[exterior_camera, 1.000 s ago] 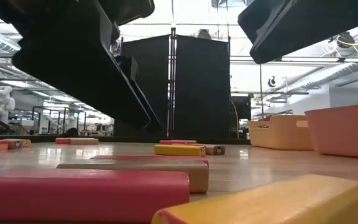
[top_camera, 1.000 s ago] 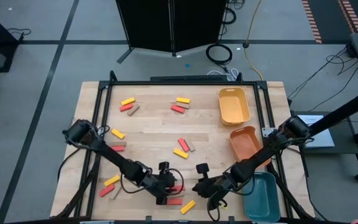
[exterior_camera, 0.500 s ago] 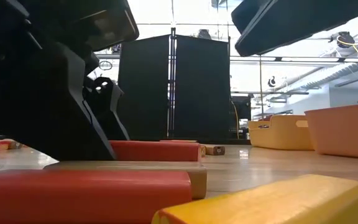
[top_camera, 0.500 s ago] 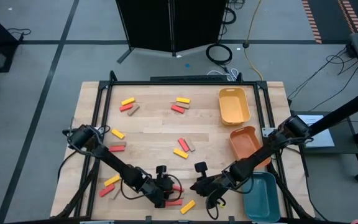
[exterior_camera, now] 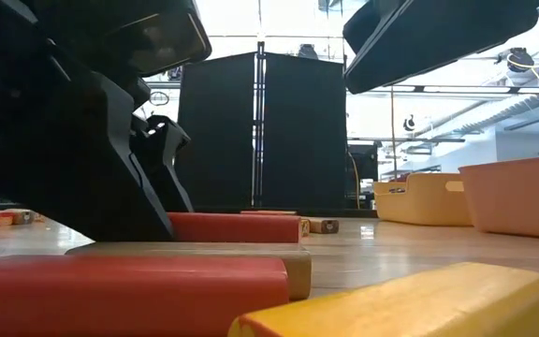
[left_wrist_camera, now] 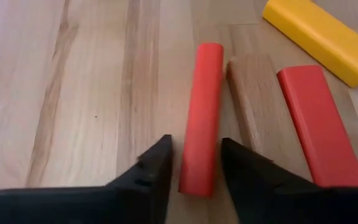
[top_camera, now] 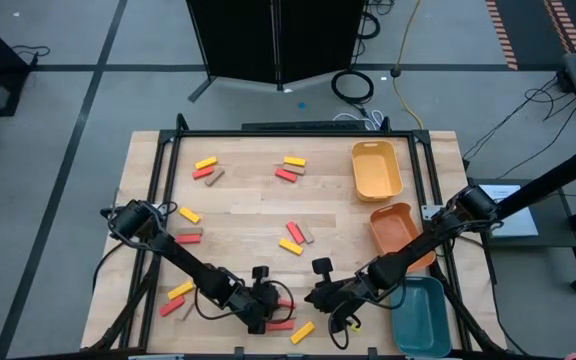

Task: Sort blocks
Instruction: Put the red block into the orange bin

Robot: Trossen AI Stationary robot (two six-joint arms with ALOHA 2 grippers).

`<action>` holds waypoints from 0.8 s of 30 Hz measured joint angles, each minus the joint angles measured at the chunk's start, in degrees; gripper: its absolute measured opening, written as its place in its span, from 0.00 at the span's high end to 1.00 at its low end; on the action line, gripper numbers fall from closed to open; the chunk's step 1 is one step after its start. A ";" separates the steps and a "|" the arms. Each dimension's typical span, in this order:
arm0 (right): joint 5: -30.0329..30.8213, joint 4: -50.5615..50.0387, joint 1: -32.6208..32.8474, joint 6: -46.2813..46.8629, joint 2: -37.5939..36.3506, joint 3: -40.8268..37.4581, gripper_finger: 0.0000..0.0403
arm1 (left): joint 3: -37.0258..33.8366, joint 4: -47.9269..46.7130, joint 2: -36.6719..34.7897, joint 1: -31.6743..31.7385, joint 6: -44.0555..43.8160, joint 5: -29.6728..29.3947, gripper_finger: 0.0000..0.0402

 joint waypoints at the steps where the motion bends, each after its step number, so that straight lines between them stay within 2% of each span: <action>1: 0.00 0.00 0.02 -0.02 0.00 0.00 1.00 | 0.00 0.18 -0.04 0.06 0.04 0.08 0.78; 4: 0.00 -0.13 0.02 -0.02 0.02 0.00 1.00 | -0.07 0.34 -0.46 0.34 0.13 0.68 0.91; 10: 0.02 -3.32 0.02 0.00 -1.75 -0.11 1.00 | -0.17 0.23 -3.11 1.34 3.41 1.39 0.91; 13: 0.10 -6.06 0.29 1.34 -4.22 -0.11 1.00 | -0.17 0.17 -5.02 3.13 6.76 -0.17 0.90; 16: 2.62 -7.93 1.20 2.33 -6.83 -0.11 1.00 | -0.17 0.26 -6.46 6.38 10.97 -2.17 0.89; 21: 7.96 -9.76 4.34 2.95 -10.67 -0.11 1.00 | -0.13 5.16 -6.31 14.98 18.58 -2.18 0.88; 24: 11.13 -10.50 6.48 2.95 -12.38 -0.11 1.00 | -0.11 11.94 -5.35 21.19 22.68 1.34 0.88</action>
